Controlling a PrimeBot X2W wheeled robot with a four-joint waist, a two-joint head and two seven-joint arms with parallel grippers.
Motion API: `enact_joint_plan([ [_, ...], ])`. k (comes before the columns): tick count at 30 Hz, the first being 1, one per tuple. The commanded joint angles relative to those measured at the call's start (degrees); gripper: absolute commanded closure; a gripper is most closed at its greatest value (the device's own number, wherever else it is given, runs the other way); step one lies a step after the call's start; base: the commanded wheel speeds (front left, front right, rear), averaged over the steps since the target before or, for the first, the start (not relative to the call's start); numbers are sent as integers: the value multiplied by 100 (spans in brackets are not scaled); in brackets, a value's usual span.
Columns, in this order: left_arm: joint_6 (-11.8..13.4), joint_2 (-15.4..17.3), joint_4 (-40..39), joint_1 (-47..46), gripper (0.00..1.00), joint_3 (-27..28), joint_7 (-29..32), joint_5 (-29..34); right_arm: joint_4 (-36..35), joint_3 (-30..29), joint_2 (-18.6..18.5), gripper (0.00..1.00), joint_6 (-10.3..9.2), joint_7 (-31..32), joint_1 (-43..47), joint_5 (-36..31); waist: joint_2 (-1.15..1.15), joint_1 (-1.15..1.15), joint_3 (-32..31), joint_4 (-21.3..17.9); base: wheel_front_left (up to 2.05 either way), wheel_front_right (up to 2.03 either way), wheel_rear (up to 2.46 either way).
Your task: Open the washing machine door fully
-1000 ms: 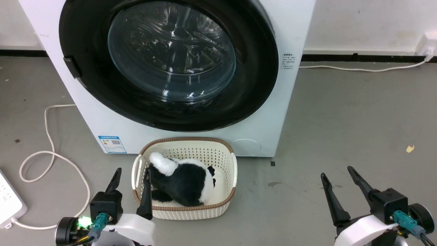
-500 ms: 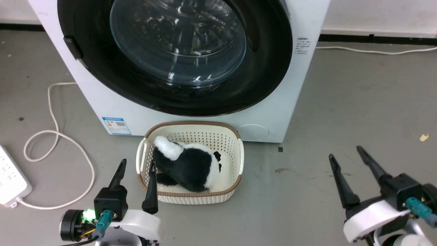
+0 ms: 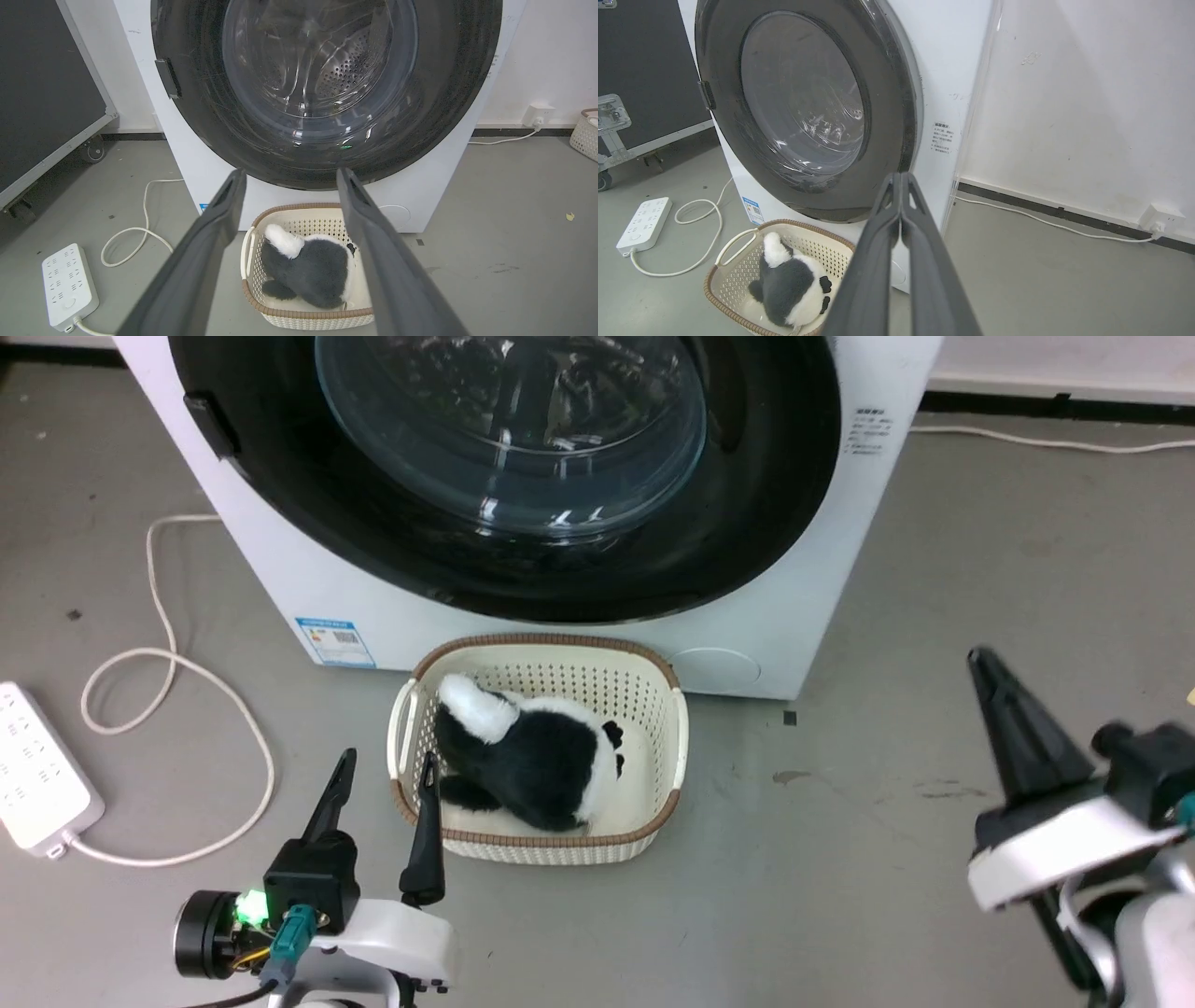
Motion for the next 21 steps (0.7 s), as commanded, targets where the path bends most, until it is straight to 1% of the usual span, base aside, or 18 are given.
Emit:
enact_joint_plan([
  [1,42,3,-28,-121,0,-21,-58,-21,-14,-17,-89,100,-4,2,-158,47,0,0,50,28,0,0,0],
  [5,74,3,-48,-164,0,-84,-105,-35,68,-42,-200,100,-4,106,-522,211,0,0,181,83,0,0,0],
  [12,154,4,-78,-308,0,-227,-190,-104,293,-163,-298,100,-5,388,-1274,696,0,0,448,235,0,0,0],
  [21,275,4,-97,-484,0,-414,-298,-205,870,-444,-284,100,-6,899,-2330,1464,0,0,797,486,0,0,0],
])
